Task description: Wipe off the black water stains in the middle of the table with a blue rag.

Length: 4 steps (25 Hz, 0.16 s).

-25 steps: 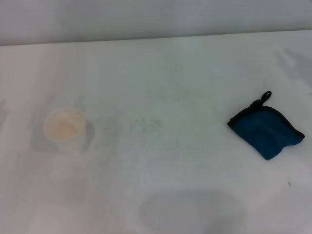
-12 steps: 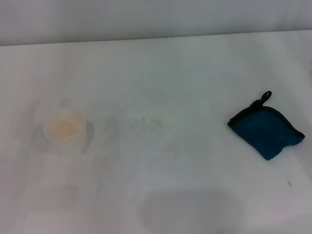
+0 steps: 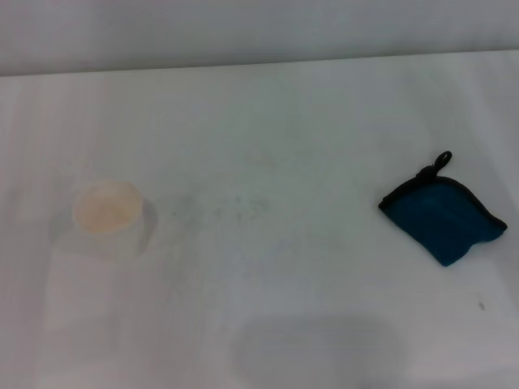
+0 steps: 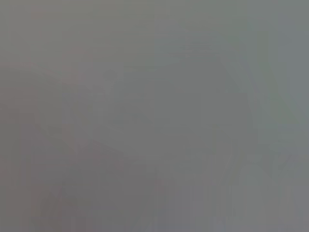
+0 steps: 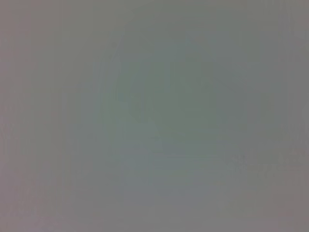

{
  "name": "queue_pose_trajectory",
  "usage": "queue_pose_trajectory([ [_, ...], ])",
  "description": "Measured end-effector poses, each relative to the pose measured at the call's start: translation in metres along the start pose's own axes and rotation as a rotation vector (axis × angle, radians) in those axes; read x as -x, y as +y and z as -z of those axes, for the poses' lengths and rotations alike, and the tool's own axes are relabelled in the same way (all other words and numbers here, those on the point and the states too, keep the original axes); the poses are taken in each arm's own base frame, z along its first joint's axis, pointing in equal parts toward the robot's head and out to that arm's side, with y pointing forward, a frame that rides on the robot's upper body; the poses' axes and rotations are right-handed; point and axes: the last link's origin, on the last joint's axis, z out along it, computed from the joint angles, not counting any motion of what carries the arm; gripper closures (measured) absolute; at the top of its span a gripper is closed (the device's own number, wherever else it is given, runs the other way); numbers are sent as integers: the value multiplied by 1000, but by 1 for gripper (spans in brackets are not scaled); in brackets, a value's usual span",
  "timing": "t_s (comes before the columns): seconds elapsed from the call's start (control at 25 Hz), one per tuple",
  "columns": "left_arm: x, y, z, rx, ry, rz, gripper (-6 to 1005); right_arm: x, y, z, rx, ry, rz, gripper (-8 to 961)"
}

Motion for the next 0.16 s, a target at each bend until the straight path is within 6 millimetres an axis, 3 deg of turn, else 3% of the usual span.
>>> queue_pose_trajectory([
  [0.16, 1, -1, 3, -36, -7, 22, 120, 1, -4, 2, -33, -11, -11, 574],
])
